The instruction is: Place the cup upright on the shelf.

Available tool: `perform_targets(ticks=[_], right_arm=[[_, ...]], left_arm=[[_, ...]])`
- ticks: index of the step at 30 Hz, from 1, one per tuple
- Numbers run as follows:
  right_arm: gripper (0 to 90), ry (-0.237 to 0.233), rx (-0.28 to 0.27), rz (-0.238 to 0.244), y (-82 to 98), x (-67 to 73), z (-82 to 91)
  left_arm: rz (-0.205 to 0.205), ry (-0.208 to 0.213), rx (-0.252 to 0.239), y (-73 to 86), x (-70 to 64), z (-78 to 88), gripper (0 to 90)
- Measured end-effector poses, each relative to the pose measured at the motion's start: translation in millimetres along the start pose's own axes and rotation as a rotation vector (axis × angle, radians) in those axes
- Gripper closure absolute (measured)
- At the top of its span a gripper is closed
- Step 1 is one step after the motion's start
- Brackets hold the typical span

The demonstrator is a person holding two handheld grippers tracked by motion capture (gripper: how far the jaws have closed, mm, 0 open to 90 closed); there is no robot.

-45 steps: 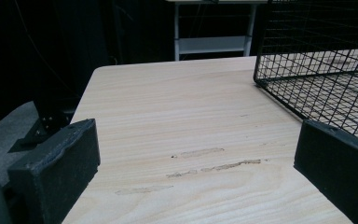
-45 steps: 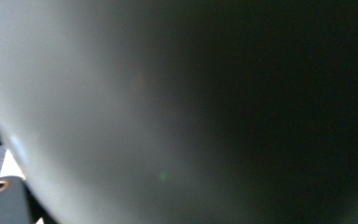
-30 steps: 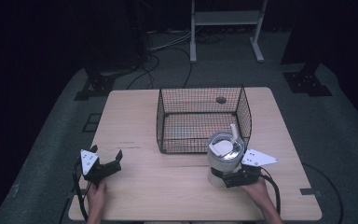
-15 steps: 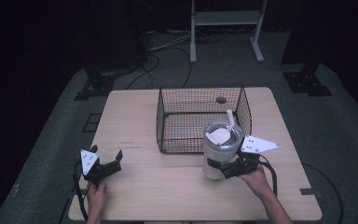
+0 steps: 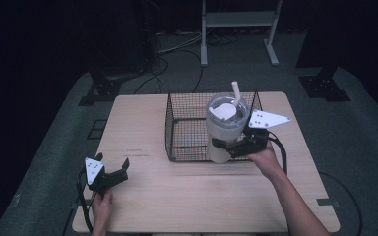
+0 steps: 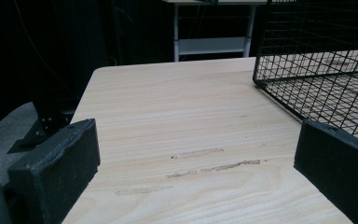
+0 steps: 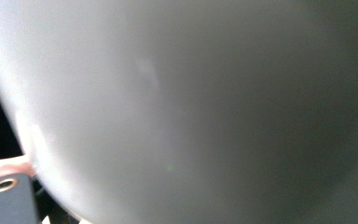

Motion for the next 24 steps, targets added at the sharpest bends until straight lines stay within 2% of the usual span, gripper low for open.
perform_targets(ticks=[5,9,15,20,24], right_arm=[[7.6,-0.011,0.017,0.002,-5.9,-18.5,-17.3],[7.6,-0.042,0.021,-0.007,-7.6,-31.2,-31.9],[7.6,-0.056,0.052,0.02,-8.7,-50.0,-54.6],[7.6,-0.063,0.057,0.017,-1.4,-65.7,-72.3],[7.6,-0.06,0.075,-0.01,11.2,-80.7,-85.1]], left_arm=[[0.001,0.0,0.0,0.0,0.4,0.1,0.0],[0.002,0.001,-0.003,-0.1,0.4,-0.1,0.0],[0.004,0.003,-0.004,0.0,0.4,-0.1,0.0],[0.002,0.004,0.001,0.0,0.6,0.3,0.0],[0.005,0.006,-0.001,0.0,0.7,0.5,0.0]])
Point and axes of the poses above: each handheld gripper's, and its own axes: z roughly backward along the jaws, y roughly out of its underside, x roughly to its left, the point moved 3 cm from there along -z, roughly forward along the jaws, and after that the axes turned 8 degrees about z, right-handed, at the moved point
